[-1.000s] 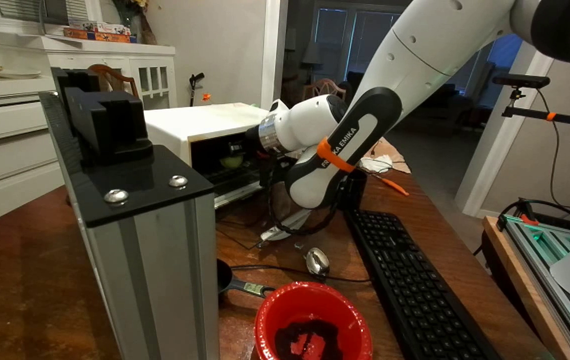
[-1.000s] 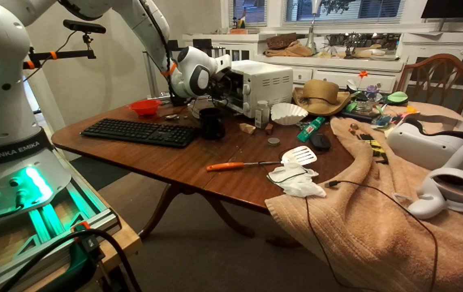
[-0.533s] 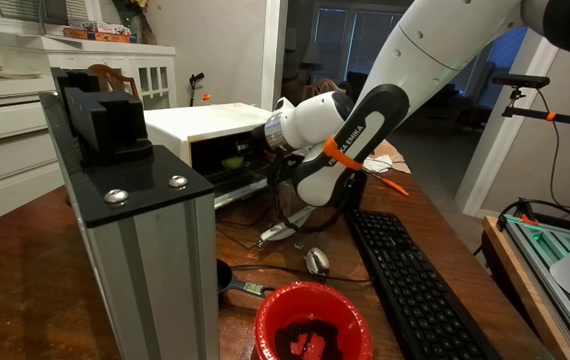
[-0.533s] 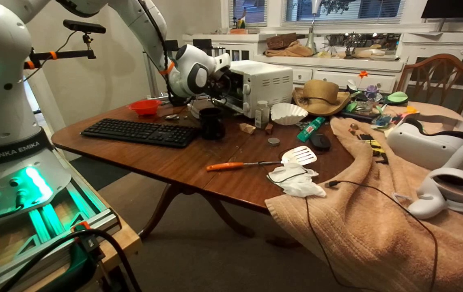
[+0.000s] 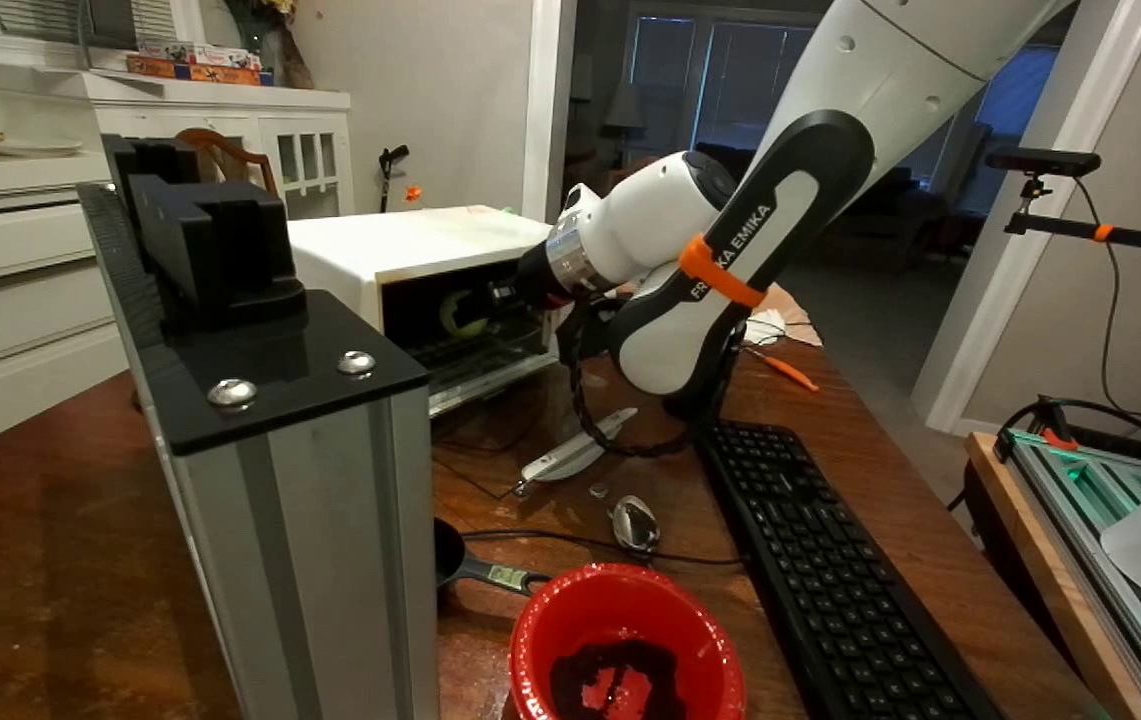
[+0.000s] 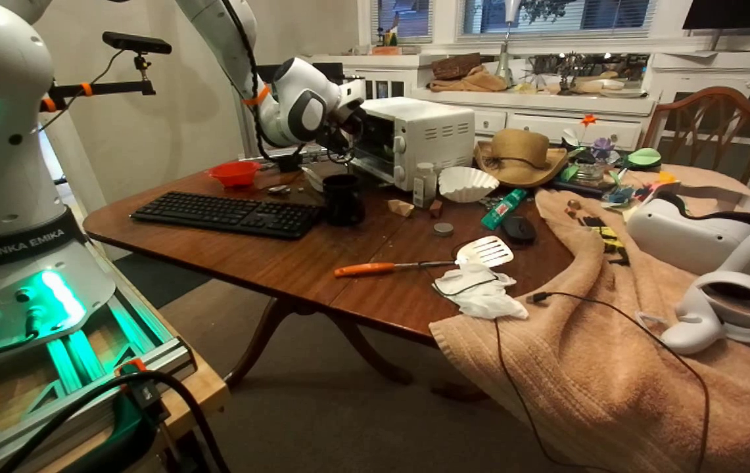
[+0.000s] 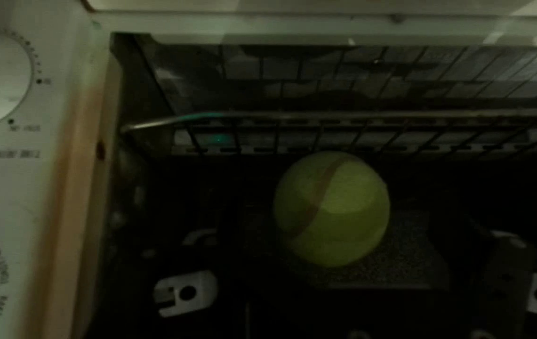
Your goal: Put the tennis ball into the microwave
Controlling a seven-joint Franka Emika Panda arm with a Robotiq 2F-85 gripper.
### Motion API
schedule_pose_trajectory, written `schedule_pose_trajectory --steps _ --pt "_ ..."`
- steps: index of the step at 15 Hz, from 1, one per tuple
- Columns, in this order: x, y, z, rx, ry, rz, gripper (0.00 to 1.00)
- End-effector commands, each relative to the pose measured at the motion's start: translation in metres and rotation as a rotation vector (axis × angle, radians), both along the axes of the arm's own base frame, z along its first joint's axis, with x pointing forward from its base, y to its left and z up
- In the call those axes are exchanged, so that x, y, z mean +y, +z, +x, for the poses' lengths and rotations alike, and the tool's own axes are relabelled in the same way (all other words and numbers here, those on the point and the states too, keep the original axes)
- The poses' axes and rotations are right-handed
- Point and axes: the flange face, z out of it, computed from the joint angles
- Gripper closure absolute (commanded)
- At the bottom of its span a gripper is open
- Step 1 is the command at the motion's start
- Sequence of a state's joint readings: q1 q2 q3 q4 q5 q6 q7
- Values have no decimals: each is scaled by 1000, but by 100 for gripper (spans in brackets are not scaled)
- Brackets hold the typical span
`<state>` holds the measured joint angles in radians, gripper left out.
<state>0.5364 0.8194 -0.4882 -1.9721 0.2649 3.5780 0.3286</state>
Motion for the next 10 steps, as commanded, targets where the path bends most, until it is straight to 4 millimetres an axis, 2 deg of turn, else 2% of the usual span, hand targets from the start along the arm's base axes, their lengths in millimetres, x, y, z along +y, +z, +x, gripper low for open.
schedule_pose_trajectory --steps 1,7,10 --pt "5 14 -16 94 -3 26 0" --pt "9 25 -30 209 -16 55 0" --pt "10 41 -40 251 -15 63 0"
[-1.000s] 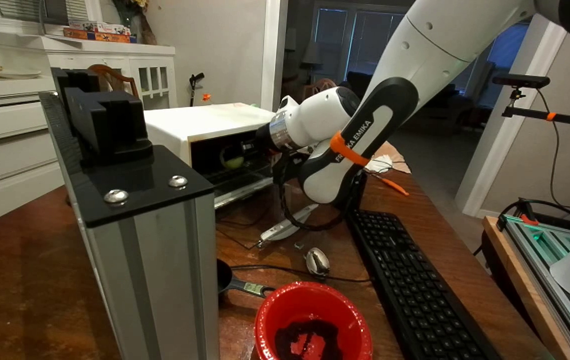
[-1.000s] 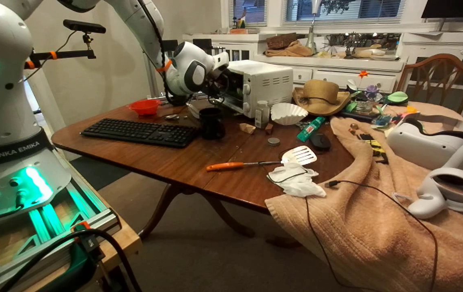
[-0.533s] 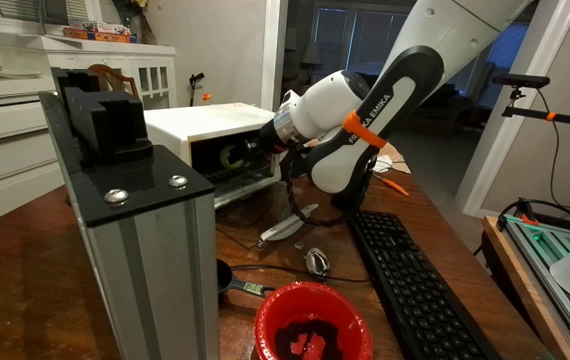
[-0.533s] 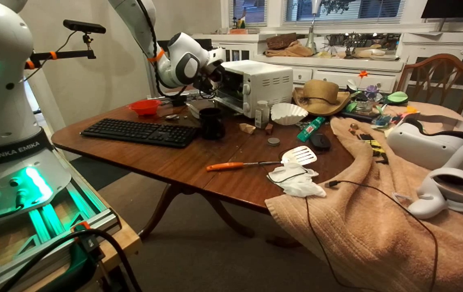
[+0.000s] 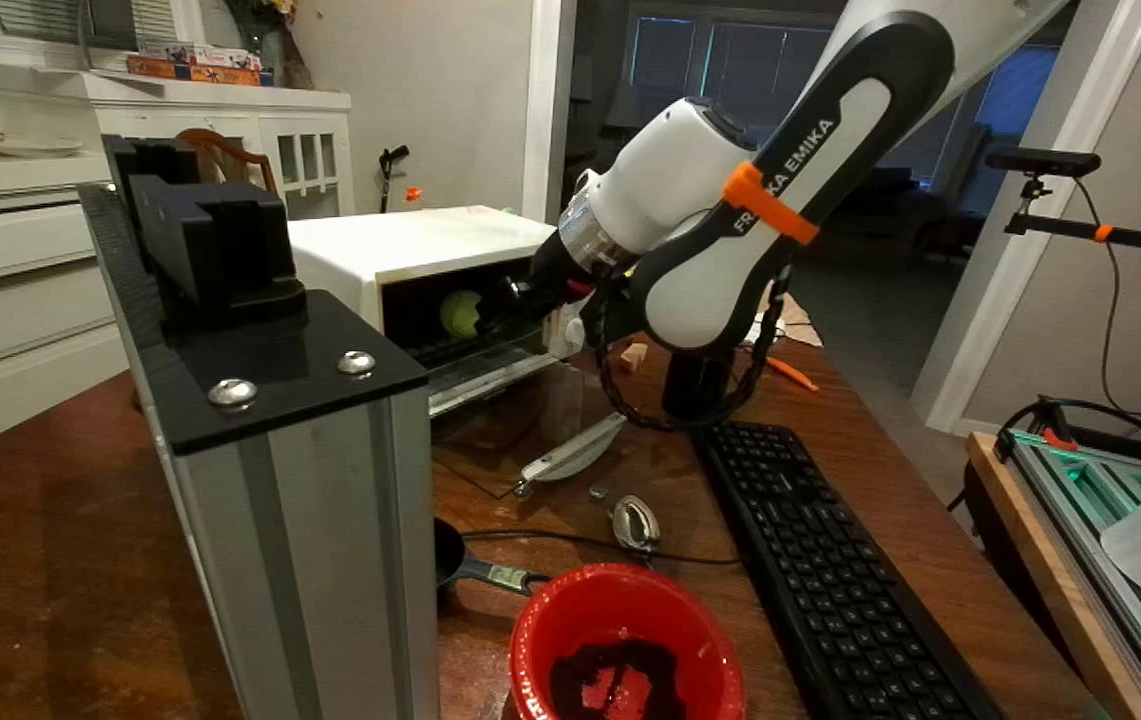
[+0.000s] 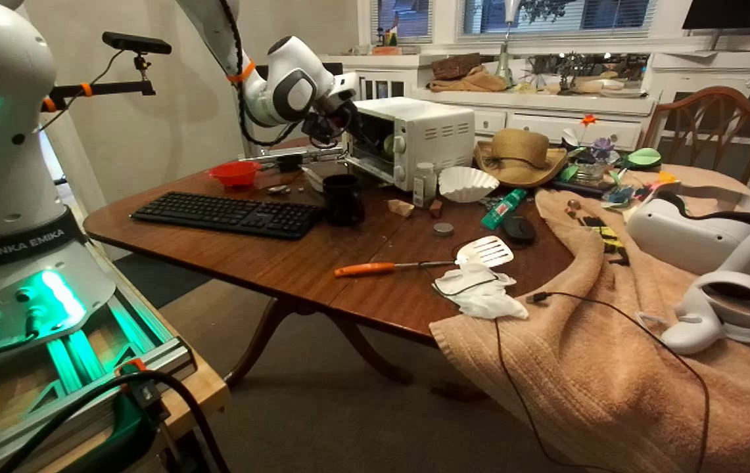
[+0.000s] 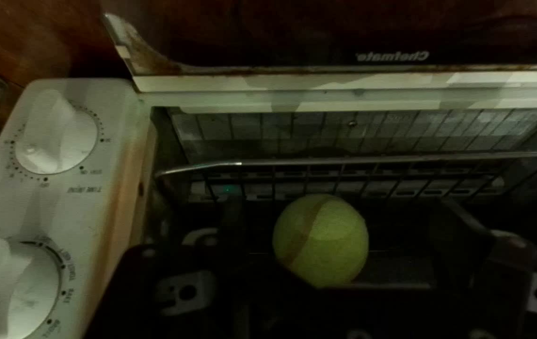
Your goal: Put the tennis ball into the microwave
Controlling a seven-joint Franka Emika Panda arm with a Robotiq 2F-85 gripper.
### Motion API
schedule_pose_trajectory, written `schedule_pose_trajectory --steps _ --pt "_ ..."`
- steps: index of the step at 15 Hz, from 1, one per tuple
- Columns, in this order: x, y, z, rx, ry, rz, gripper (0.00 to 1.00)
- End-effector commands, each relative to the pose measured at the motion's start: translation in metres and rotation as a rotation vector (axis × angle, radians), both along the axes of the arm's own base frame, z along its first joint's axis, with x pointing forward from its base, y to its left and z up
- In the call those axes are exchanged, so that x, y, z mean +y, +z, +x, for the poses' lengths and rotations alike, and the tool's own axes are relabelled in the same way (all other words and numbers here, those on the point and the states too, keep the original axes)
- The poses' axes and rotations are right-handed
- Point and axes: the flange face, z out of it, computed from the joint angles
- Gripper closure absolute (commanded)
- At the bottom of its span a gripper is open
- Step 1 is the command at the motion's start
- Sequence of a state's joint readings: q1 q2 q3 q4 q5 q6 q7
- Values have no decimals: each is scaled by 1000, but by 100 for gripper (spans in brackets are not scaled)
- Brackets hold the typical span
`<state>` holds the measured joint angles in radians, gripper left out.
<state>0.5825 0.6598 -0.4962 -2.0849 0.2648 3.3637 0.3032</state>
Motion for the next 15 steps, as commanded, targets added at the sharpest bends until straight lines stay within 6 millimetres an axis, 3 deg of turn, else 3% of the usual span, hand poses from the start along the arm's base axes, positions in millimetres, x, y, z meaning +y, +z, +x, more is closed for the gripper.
schedule_pose_trajectory --steps 1,7,15 --pt "2 26 -22 97 8 20 0" --pt "3 79 -40 189 19 50 0" --pt "9 145 -48 258 36 -21 0"
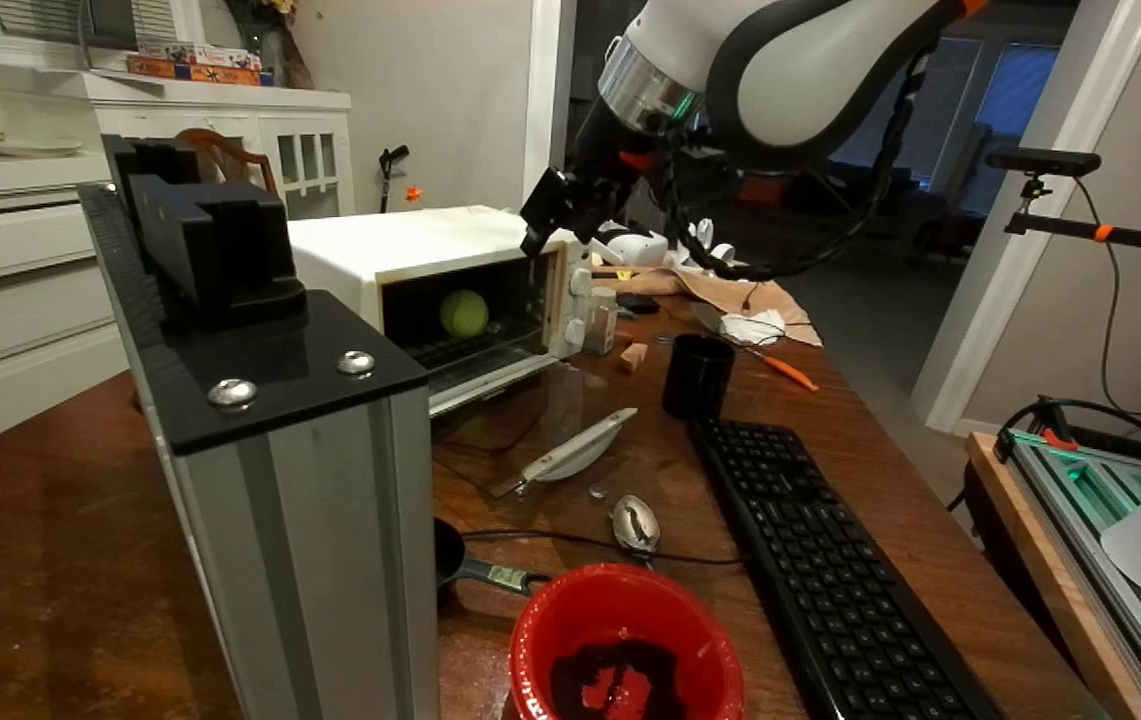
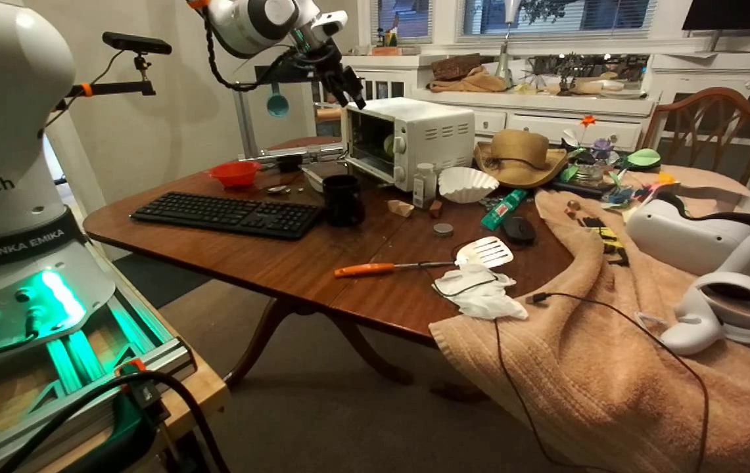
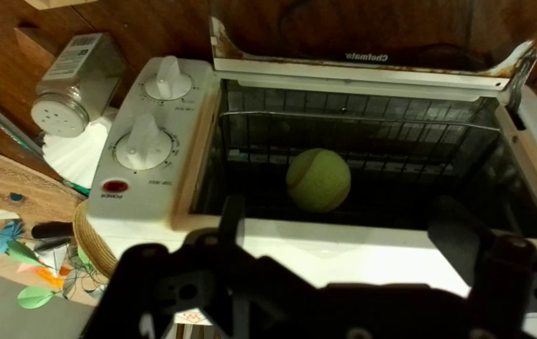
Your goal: Put the tennis ball into the microwave
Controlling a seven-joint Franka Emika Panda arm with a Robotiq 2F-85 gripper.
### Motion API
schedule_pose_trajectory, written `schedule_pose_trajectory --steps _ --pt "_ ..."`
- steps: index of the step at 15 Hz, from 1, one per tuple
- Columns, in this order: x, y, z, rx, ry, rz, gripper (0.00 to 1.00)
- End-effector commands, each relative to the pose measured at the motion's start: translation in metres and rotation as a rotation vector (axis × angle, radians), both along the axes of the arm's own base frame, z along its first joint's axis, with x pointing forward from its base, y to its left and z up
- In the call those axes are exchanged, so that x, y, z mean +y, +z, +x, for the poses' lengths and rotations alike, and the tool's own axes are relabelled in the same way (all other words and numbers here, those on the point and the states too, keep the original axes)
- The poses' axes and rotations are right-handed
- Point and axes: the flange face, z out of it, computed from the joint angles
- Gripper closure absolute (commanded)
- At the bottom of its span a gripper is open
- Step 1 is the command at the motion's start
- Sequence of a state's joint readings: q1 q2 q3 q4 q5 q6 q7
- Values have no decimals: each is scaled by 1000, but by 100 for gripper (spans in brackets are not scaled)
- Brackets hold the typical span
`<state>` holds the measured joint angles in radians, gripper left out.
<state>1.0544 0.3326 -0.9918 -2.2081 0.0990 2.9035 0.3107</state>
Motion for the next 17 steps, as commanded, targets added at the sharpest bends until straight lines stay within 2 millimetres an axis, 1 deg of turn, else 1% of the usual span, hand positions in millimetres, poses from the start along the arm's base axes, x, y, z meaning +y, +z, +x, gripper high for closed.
schedule_pose_trajectory --steps 1,5,8,9,11,17 --pt "8 22 -13 59 6 0 0" --pt "15 45 -16 86 7 -16 0" --pt "11 60 -16 81 10 -29 0" --pt "14 52 -13 61 15 -40 0" --pt "12 59 -13 54 15 -41 0" --pt "11 60 -13 54 14 -40 0"
